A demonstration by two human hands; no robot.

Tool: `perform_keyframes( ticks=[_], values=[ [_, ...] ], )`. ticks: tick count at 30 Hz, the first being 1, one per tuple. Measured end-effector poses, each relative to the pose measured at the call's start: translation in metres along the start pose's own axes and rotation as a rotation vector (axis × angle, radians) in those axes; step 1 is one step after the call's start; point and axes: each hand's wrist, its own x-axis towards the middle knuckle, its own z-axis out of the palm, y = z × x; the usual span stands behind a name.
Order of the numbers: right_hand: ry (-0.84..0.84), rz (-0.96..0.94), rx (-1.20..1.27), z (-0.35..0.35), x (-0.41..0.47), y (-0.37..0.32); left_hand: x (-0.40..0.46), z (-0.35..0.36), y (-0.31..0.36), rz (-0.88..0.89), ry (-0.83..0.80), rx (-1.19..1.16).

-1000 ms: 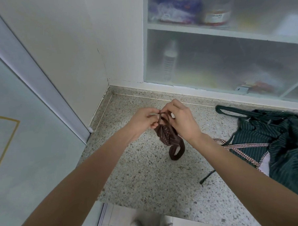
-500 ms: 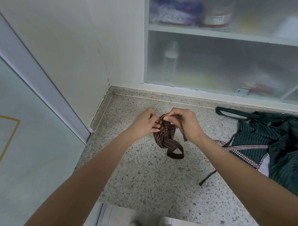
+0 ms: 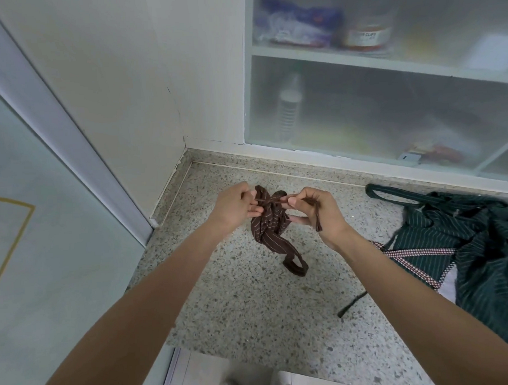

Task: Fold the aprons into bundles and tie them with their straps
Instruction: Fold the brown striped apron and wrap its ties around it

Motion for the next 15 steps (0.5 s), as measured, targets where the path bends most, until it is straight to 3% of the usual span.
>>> perform_keyframes(
  ticks=[4,8,15],
  values=[
    [0.013,0.078,0.058,0.0,-0.003,0.0,0.001,-0.002,0.0,-0.079,0.017,-0.083],
    [0.067,0.086,0.107,0.001,-0.004,-0.013,-0.002,-0.004,0.001,-0.036,-0.054,-0.08],
    [0.065,-0.047,-0.154,0.015,0.0,-0.02,-0.007,-0.002,0.014,0.143,-0.224,0.293]
  ],
)
